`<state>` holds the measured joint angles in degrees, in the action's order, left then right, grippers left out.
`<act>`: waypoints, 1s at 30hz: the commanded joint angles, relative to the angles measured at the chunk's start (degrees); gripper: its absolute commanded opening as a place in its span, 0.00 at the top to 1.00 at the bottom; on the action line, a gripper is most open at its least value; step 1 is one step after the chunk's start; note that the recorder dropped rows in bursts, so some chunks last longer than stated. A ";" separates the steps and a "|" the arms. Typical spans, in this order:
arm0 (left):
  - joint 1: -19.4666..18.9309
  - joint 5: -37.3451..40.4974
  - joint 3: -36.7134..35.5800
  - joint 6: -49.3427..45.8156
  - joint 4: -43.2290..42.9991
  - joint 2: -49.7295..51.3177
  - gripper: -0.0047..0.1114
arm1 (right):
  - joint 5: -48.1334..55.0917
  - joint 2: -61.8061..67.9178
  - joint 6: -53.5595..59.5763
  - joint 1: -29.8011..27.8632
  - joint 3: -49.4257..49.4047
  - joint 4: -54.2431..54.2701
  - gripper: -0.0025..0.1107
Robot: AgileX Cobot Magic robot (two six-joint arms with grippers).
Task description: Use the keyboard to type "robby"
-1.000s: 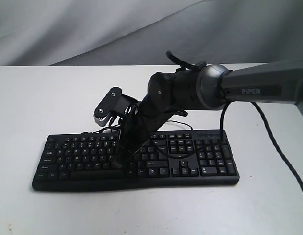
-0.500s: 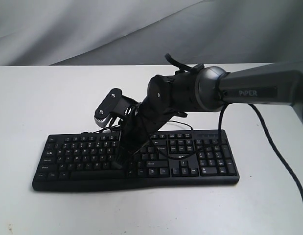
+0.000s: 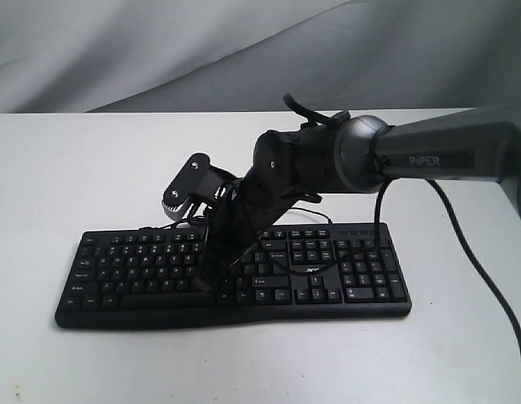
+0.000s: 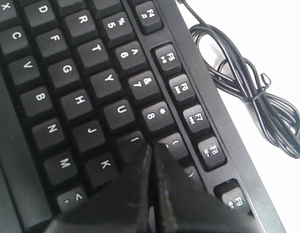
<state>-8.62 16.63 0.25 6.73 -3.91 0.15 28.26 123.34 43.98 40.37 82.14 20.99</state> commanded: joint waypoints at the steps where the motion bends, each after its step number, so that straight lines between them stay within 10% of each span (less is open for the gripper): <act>1: -0.11 -0.26 -0.25 0.23 0.46 -0.15 0.96 | 0.43 0.20 0.49 -0.46 -0.33 0.19 0.98; 30: -0.11 -0.26 -0.25 0.23 0.46 -0.15 0.96 | 5.44 3.39 0.96 7.06 8.63 1.28 0.98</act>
<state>-8.62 16.63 0.25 6.73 -3.91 0.15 33.23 126.38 44.86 47.38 90.34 22.28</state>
